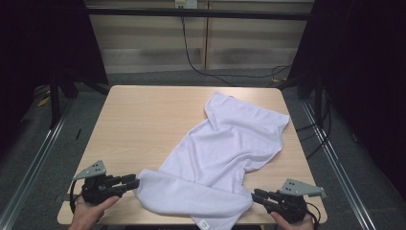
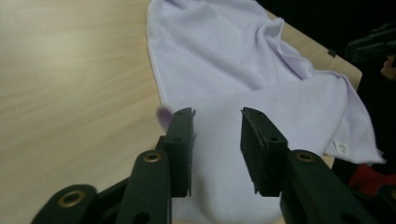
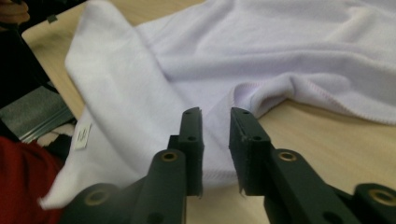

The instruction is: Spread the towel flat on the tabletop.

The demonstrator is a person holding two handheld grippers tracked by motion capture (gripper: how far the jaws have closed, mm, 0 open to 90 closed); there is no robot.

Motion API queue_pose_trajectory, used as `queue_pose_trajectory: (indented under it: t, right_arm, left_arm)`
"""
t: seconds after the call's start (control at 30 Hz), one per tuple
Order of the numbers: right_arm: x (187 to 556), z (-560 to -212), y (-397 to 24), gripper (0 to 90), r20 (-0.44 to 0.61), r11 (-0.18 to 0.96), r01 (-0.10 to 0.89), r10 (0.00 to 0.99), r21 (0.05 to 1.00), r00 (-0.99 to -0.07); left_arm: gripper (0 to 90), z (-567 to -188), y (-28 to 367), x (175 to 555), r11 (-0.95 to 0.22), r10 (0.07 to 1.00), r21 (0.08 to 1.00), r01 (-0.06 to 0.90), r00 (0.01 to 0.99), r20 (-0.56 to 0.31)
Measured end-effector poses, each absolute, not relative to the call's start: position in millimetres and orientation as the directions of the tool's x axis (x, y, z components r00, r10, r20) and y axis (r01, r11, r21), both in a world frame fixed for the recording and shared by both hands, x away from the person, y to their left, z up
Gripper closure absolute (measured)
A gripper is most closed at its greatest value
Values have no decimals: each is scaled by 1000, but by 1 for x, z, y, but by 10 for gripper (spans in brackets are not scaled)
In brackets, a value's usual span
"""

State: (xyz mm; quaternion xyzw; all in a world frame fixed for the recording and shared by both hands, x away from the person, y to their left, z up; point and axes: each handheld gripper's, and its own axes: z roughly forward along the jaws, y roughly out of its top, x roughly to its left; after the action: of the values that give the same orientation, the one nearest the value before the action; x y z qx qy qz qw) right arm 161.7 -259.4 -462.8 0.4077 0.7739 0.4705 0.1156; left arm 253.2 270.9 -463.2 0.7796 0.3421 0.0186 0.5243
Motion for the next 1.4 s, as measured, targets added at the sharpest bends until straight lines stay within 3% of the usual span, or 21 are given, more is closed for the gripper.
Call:
queue_pose_trajectory:
  t: [0.2, 0.33, 0.43, 0.5, 0.67, 0.9, 1.03, 1.13, 1.17, 1.27, 1.4]
  right_arm:
    - [192, -468, -245, 649, 215, 240, 539, 731, 807, -648]
    - [214, -481, -226, 619, 188, 299, 554, 729, 777, -658]
    - [223, -490, -222, 624, 169, 327, 578, 748, 748, -642]
    - [219, -493, -222, 861, 166, 355, 579, 733, 734, -660]
    - [199, -483, -234, 896, 182, 295, 560, 744, 775, -643]
    - [162, -478, -262, 896, 193, 256, 593, 786, 763, -588]
    - [153, -477, -266, 896, 189, 252, 608, 802, 753, -566]
    - [152, -475, -270, 894, 193, 239, 609, 808, 756, -557]
    - [156, -477, -272, 893, 203, 230, 611, 807, 757, -555]
    - [161, -481, -271, 893, 210, 225, 619, 809, 752, -549]
    - [165, -485, -267, 893, 226, 211, 619, 804, 757, -550]
  left_arm:
    - [565, -472, 240, 289, -274, 538, 817, 508, 785, -308]
    - [623, -489, 202, 311, -391, 512, 769, 506, 814, -275]
    - [725, -502, 185, 313, -480, 504, 709, 517, 824, -260]
    - [843, -501, 189, 304, -508, 480, 707, 491, 843, -241]
    - [885, -501, 211, 276, -503, 461, 695, 514, 840, -288]
    - [885, -500, 234, 233, -468, 418, 691, 551, 827, -375]
    - [884, -494, 229, 231, -450, 397, 714, 536, 836, -378]
    - [853, -491, 217, 243, -435, 386, 736, 520, 845, -369]
    - [768, -492, 211, 250, -442, 393, 733, 517, 846, -360]
    - [707, -498, 185, 287, -461, 434, 724, 512, 842, -320]
    - [689, -501, 165, 309, -483, 446, 721, 496, 849, -285]
